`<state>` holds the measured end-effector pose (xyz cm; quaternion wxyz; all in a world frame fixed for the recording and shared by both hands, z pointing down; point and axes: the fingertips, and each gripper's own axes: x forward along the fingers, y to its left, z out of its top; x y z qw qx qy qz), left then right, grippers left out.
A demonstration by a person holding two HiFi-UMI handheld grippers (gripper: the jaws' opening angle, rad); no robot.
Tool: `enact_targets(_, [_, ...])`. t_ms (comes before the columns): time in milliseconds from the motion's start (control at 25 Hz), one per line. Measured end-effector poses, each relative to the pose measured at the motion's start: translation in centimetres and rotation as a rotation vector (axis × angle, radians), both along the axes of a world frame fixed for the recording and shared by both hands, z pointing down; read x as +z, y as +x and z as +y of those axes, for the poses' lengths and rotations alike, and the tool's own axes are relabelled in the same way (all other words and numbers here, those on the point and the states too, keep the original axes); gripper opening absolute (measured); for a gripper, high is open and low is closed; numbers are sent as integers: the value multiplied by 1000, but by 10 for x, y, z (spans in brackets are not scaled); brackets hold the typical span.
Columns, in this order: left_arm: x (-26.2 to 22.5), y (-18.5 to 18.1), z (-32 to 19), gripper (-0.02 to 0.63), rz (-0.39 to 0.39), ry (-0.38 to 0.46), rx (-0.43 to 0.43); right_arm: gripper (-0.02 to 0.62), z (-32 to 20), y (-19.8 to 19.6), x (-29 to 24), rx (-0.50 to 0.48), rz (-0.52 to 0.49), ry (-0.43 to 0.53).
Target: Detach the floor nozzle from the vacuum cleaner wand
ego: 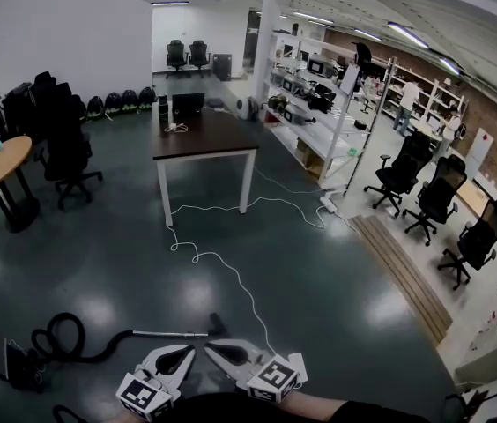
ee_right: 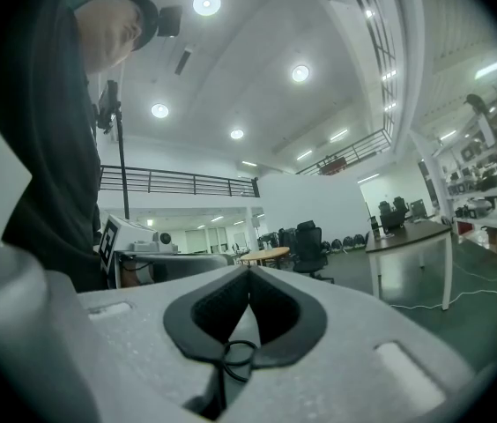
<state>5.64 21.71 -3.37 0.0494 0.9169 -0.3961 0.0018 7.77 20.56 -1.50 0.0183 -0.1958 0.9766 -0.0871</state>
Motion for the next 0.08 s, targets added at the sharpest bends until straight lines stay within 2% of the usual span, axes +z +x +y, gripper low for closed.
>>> enact_targets(80, [-1, 0, 1, 2, -9, 4, -2, 2, 1, 1, 3, 2, -2, -1])
